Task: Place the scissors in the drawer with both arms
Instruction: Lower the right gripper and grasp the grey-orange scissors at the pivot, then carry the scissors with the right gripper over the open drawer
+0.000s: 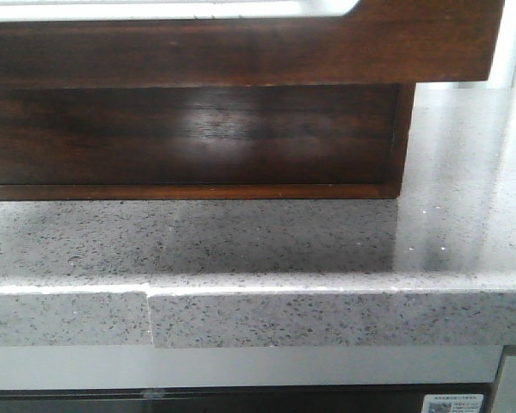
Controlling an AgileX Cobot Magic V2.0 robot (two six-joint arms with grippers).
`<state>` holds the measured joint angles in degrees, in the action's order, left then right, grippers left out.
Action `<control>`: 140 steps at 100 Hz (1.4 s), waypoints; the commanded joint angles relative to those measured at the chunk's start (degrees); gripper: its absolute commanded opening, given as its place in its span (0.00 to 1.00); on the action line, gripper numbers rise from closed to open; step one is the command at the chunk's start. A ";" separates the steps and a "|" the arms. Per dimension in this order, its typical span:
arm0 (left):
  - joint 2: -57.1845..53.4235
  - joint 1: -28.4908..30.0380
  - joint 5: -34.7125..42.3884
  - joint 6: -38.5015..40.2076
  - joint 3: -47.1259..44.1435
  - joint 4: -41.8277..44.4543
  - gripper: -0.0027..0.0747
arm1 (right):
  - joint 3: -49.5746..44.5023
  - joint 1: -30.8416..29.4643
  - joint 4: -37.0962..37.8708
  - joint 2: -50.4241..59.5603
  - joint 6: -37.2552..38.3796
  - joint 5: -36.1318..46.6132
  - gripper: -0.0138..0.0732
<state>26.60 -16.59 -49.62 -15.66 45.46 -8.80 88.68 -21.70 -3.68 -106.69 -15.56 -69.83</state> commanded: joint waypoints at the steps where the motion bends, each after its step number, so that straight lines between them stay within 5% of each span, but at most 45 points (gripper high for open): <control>1: 0.55 -0.42 4.36 0.11 1.87 -0.59 0.49 | 2.14 0.01 -0.54 5.85 -0.91 -1.70 0.12; 41: 0.55 -0.42 4.36 0.11 1.87 -0.59 0.49 | 15.27 9.76 -1.15 21.76 -2.85 -2.84 0.12; 107: 0.55 -0.42 4.36 0.11 1.87 -0.59 0.49 | 23.19 54.53 -1.41 30.34 -15.37 -1.69 0.12; 140: 0.55 -0.42 4.36 0.11 1.87 -0.59 0.49 | 23.04 67.56 8.29 22.21 -20.36 -5.21 0.12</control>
<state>26.60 -16.59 -49.60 -15.66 45.46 -8.80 110.13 43.38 -0.65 -83.86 -34.24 -73.53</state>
